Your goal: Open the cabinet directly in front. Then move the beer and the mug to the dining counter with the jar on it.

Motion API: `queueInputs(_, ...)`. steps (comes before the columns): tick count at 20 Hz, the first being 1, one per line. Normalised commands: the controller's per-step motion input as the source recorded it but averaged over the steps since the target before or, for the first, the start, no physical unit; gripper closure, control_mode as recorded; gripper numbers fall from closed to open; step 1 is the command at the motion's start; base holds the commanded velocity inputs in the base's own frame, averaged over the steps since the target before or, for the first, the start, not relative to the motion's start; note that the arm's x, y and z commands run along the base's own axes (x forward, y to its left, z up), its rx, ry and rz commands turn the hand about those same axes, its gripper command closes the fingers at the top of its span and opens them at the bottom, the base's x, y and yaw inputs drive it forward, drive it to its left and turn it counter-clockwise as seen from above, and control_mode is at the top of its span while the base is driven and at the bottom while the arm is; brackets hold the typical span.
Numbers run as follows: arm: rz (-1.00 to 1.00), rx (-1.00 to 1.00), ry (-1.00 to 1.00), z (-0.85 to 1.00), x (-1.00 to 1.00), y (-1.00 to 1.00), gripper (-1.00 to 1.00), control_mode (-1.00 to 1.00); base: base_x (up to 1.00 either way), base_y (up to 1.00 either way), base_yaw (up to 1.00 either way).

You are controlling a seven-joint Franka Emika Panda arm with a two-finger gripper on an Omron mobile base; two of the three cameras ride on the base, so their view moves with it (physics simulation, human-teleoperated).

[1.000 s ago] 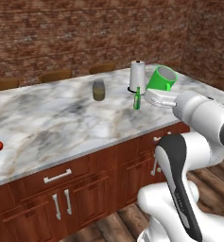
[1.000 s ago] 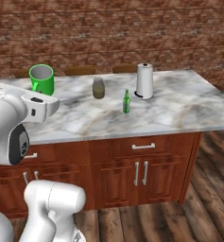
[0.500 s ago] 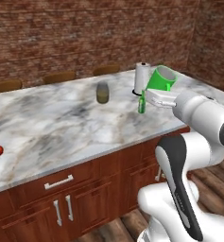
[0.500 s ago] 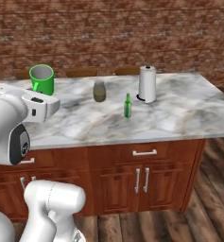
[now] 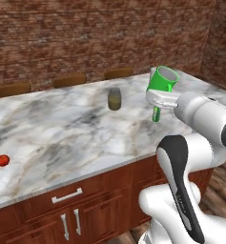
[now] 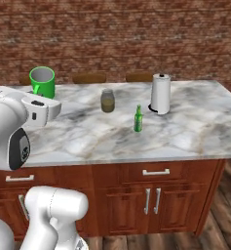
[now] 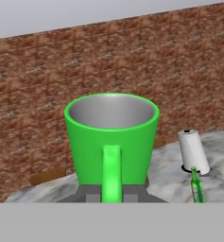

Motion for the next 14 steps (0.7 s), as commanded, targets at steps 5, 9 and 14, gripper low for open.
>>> queueInputs(5, 0.00, 0.00, 0.00, 0.00, 0.00, 0.00, 1.00, 1.00, 0.35, -0.06, 0.03)
queueInputs(9, 0.00, 0.00, 0.00, 0.00, 0.00, 0.00, 1.00, 1.00, 0.42, -0.04, 0.02)
queueInputs(14, 0.00, 0.00, 0.00, 0.00, 0.00, 0.00, 1.00, 1.00, 0.47, 0.00, 0.01)
